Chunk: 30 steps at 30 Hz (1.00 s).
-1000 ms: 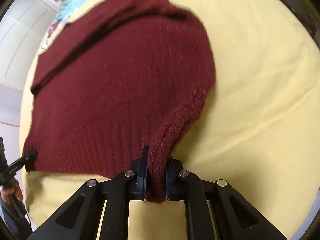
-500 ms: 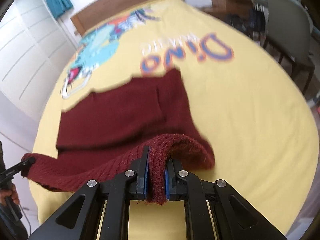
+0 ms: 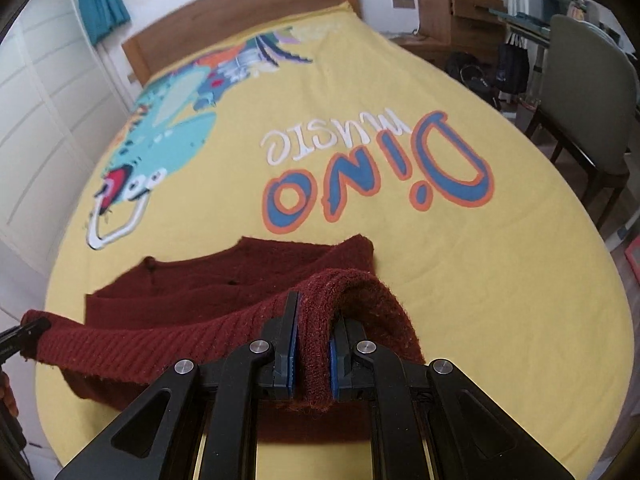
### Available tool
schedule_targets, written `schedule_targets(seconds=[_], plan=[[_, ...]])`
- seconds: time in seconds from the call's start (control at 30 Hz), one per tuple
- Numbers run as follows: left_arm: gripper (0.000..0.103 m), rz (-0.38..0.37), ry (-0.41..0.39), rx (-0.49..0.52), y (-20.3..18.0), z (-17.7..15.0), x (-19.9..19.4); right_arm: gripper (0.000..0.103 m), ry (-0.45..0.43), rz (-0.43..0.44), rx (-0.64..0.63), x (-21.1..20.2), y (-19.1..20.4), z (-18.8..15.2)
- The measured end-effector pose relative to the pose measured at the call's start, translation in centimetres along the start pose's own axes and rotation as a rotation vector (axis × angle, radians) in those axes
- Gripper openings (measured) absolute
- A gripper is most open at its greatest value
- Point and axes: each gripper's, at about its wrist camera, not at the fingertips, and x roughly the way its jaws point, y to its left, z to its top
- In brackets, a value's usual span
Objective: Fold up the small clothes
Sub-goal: 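Fold the hem up over the body with both grippers, release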
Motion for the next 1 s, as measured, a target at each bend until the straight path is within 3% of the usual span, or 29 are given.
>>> schedule_targets(seconds=[0.37,0.43,0.5,0.57,0.63,0.7,0.77,0.83,0.97,1.0], plan=[[0.013,0.13,0.061,-0.04,2.0,-1.4,8.1,0.014,0.15,-0.021,-0.009,7.2,0.1,0.0],[0.016,0.147,0.058,-0.02,1.8,-1.6,8.5,0.021,0.157,-0.022,0.0,7.6,-0.1,0.0],[0.022,0.16,0.068,-0.017,1.7,-1.6,8.7,0.04,0.155,-0.032,0.003,7.5,-0.2,0.0],[0.027,0.148,0.082,-0.036,1.9,-1.4,8.8,0.044,0.154,-0.019,0.008,7.4,-0.3,-0.1],[0.04,0.141,0.076,-0.051,1.9,-1.1,8.5,0.049,0.149,-0.018,0.008,7.0,-0.3,0.0],[0.053,0.133,0.064,-0.055,1.5,-0.9,8.0,0.066,0.14,-0.016,0.002,6.6,-0.2,0.0],[0.063,0.148,0.048,-0.043,1.0,-0.7,7.5,0.074,0.123,-0.023,-0.014,6.1,0.2,0.1],[0.082,0.163,0.029,-0.03,0.3,-0.5,6.8,0.078,0.104,-0.027,-0.027,5.5,0.5,0.2],[0.088,0.141,-0.009,-0.028,-0.5,-0.1,5.2,0.082,0.071,-0.019,-0.055,4.3,1.3,0.3],[0.097,0.14,-0.021,-0.022,-0.8,0.0,4.8,0.084,0.057,-0.012,-0.082,3.8,1.9,0.1]])
